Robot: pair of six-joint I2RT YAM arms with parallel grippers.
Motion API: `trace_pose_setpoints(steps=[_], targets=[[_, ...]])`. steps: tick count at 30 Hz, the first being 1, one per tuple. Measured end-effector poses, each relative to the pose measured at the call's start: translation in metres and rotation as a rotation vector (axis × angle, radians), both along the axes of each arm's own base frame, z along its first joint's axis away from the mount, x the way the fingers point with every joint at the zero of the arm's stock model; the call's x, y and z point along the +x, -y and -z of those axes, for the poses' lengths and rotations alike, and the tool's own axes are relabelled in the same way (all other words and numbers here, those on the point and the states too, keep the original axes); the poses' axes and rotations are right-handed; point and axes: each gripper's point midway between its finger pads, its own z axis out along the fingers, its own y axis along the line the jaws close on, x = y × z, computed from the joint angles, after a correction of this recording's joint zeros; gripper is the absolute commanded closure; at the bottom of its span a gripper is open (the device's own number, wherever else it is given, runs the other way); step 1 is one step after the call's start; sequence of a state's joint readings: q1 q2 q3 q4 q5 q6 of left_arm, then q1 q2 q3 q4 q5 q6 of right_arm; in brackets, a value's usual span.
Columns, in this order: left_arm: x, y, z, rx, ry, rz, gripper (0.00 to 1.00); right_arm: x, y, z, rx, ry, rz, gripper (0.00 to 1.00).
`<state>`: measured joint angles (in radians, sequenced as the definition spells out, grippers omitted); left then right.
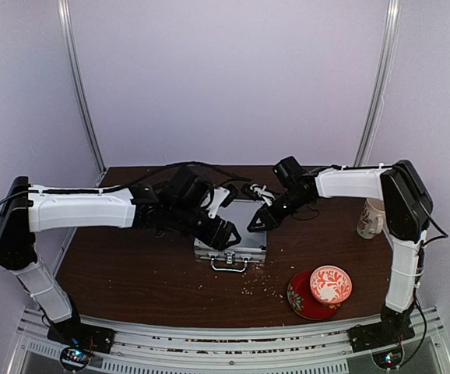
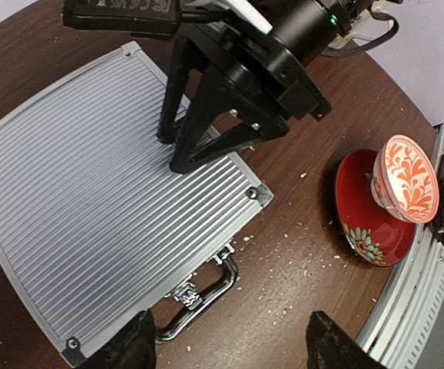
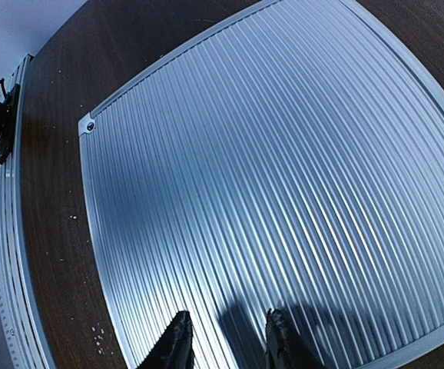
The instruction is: Pack up texas hold em set
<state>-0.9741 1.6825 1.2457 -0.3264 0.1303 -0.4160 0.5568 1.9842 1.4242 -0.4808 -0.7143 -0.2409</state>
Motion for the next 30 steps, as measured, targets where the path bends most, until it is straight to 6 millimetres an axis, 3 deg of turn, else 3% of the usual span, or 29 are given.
trace_pose_setpoints(steps=[3, 6, 8, 12, 30], targets=[[0.003, -0.006, 0.001, 0.022, 0.022, -0.015, 0.57, 0.001, 0.0, 0.0, 0.001, 0.001, 0.0, 0.66], [0.001, -0.013, 0.019, 0.064, 0.008, -0.017, 0.9, 0.001, -0.001, 0.0, 0.001, 0.002, 0.0, 0.66], [0.0, -0.014, 0.032, 0.092, -0.004, -0.011, 1.0, 0.001, -0.001, 0.0, 0.0, 0.001, 0.0, 0.66], [-0.002, -0.016, 0.056, 0.141, -0.025, 0.004, 1.0, 0.002, -0.001, 0.001, 0.001, 0.003, -0.001, 0.66], [-0.003, -0.01, 0.102, 0.211, -0.043, 0.034, 1.0, 0.006, -0.006, 0.002, 0.012, 0.015, -0.021, 0.65]])
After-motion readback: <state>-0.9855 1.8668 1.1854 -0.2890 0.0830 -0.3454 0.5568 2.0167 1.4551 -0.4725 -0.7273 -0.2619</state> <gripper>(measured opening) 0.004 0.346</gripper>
